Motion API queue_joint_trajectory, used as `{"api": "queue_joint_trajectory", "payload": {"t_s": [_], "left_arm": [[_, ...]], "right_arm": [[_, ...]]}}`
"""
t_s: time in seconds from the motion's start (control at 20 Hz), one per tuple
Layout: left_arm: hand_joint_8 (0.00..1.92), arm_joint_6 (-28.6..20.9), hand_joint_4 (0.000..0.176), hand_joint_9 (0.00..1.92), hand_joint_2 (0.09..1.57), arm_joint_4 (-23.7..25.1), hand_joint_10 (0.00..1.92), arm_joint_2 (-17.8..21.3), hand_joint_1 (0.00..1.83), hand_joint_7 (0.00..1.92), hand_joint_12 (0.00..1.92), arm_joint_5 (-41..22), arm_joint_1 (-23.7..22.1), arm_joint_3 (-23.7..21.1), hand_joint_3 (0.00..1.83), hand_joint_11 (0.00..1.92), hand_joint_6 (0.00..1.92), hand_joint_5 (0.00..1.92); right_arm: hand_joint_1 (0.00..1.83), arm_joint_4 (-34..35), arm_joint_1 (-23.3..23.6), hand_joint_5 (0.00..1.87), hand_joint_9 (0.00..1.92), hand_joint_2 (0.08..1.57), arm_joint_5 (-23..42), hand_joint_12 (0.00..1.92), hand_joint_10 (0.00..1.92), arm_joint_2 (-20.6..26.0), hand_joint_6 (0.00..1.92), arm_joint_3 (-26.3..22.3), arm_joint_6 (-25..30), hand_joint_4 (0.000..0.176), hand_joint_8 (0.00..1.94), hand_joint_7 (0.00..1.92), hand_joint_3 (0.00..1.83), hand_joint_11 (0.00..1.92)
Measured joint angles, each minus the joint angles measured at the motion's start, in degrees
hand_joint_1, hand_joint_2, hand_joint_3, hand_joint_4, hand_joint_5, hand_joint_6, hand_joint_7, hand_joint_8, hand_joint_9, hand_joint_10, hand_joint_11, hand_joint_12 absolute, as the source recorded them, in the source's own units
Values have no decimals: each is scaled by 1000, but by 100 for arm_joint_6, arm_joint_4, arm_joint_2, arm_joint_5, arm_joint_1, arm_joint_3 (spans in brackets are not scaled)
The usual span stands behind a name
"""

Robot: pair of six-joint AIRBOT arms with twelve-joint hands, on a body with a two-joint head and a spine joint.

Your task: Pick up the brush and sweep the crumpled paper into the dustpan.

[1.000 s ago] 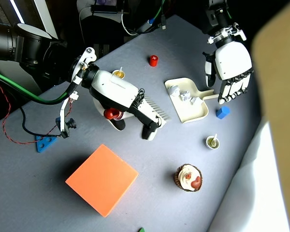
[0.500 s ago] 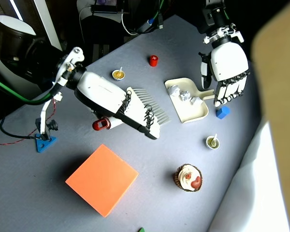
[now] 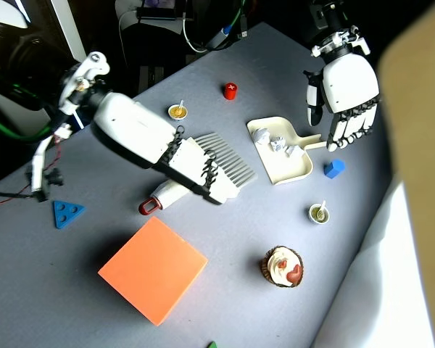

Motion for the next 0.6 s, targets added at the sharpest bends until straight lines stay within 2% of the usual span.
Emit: {"api": "queue_joint_trajectory", "payload": {"t_s": [0.15, 0.25, 0.35, 0.4, 0.5, 0.6], "left_arm": [[2, 0, 0, 815, 1077, -9, 0, 20, 1102, 829, 430, 28, 0, 0, 4, 638, 3, 843], [2, 0, 0, 820, 1066, -20, 3, 76, 1123, 830, 445, 33, 0, -24, 0, 645, 0, 827], [0, 4, 0, 814, 1059, -17, 0, 103, 1106, 815, 553, 37, 0, -31, 0, 606, 0, 800], [0, 4, 0, 805, 1078, -15, 0, 109, 1087, 796, 569, 46, 0, -31, 7, 601, 0, 782], [0, 20, 0, 803, 1072, -15, 0, 138, 1088, 785, 574, 57, 0, -55, 2, 595, 0, 769], [0, 22, 0, 772, 1056, -17, 0, 138, 1074, 751, 563, 57, 0, -72, 0, 560, 0, 729]], "right_arm": [[347, 28, -20, 0, 0, 876, 63, 0, 0, 55, 0, -68, 55, 0, 0, 0, 4, 0], [379, 57, -61, 0, 0, 870, 59, 0, 0, 57, 0, -70, 337, 0, 0, 0, 0, 0], [379, 216, -59, 0, 0, 867, 42, 0, 0, 155, 0, -142, 706, 0, 0, 0, 0, 0], [391, 190, -74, 0, 0, 867, 48, 0, 0, 190, 0, -164, 717, 0, 0, 0, 0, 0], [368, -651, -310, 0, 0, 849, 153, 0, 0, 319, 0, -162, 1255, 0, 0, 0, 0, 0], [310, -837, -326, 0, 0, 835, 232, 0, 0, 450, 0, -199, 1521, 0, 0, 0, 0, 0]]}}
